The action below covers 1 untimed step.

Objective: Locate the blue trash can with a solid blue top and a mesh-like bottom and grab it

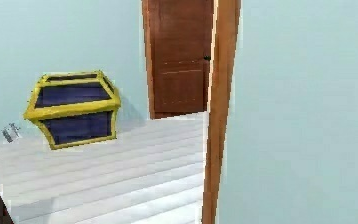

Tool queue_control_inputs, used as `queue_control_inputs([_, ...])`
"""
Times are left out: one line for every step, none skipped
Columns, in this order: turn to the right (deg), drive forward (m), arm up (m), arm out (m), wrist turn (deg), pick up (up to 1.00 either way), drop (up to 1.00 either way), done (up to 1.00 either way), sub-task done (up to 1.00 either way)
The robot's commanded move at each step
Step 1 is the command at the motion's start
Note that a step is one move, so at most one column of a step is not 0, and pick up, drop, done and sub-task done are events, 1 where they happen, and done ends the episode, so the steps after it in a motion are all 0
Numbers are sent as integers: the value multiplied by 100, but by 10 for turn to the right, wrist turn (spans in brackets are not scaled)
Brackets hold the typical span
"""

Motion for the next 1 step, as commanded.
queue_control_inputs([-180, 0, 0, 0, 0, 0, 0, 0, 0])
